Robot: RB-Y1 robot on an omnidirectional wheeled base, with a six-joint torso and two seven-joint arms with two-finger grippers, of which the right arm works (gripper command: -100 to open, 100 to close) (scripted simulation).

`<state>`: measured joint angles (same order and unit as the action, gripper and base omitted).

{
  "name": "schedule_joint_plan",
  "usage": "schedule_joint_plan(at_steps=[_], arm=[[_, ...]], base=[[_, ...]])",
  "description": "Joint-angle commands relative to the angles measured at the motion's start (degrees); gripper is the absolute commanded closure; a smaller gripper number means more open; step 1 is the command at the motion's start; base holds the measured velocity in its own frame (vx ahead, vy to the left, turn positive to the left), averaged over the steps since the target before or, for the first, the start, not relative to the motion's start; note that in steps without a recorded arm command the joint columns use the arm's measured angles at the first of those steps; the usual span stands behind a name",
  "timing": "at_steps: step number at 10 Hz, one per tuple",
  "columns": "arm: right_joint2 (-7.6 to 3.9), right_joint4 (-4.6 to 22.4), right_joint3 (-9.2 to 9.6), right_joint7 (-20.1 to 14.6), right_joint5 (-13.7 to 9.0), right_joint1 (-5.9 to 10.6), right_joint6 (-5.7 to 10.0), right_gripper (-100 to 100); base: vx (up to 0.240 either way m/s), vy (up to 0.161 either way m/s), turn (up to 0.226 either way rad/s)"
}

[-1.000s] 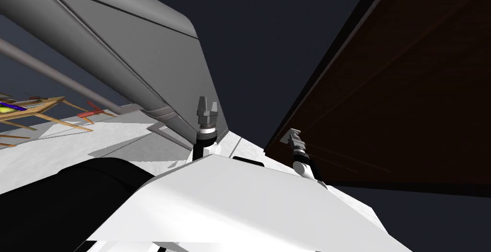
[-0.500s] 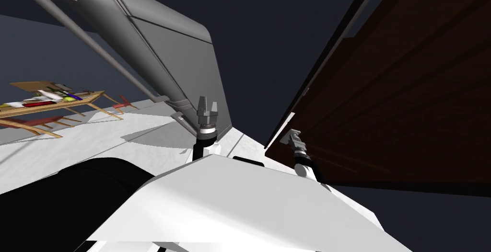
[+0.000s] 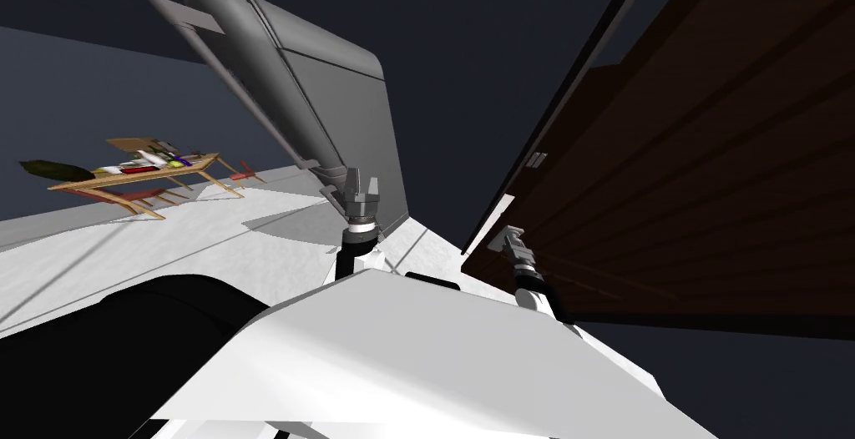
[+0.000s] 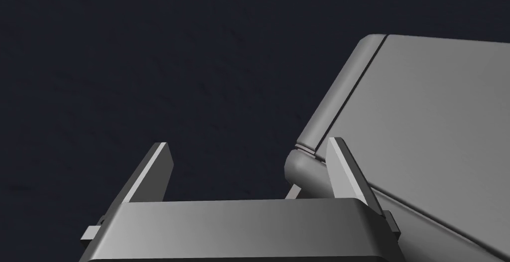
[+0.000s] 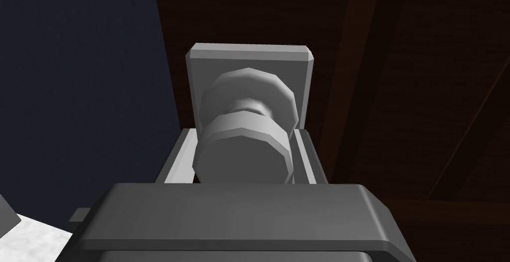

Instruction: Pull the door open

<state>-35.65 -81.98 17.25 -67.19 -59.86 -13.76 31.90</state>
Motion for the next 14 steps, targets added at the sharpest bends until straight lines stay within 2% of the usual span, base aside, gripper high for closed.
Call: schedule_joint_plan(at_steps=[1, 6, 7, 8, 10, 14], arm=[[-0.79, -0.45, 0.94, -0.71, 0.14, -0.51, 0.60, 100], [-4.20, -1.71, 3.62, -3.42, 0.45, -1.91, 2.97, 100], [-3.75, -1.19, 3.41, -3.15, 0.47, -1.50, 2.63, 100], [-4.68, -1.30, 4.49, -4.16, 0.79, -1.87, 3.29, 100], [-5.70, -1.46, 5.29, -5.11, 1.07, -2.10, 4.07, 100], [-8.43, -1.90, 7.44, -7.67, 1.82, -2.71, 6.15, 100]], base=[[-0.200, -0.077, 0.145], [-0.250, -0.064, 0.142], [-0.119, -0.038, 0.046], [-0.124, -0.058, 0.135], [-0.245, -0.060, 0.161], [-0.251, -0.084, 0.155]])
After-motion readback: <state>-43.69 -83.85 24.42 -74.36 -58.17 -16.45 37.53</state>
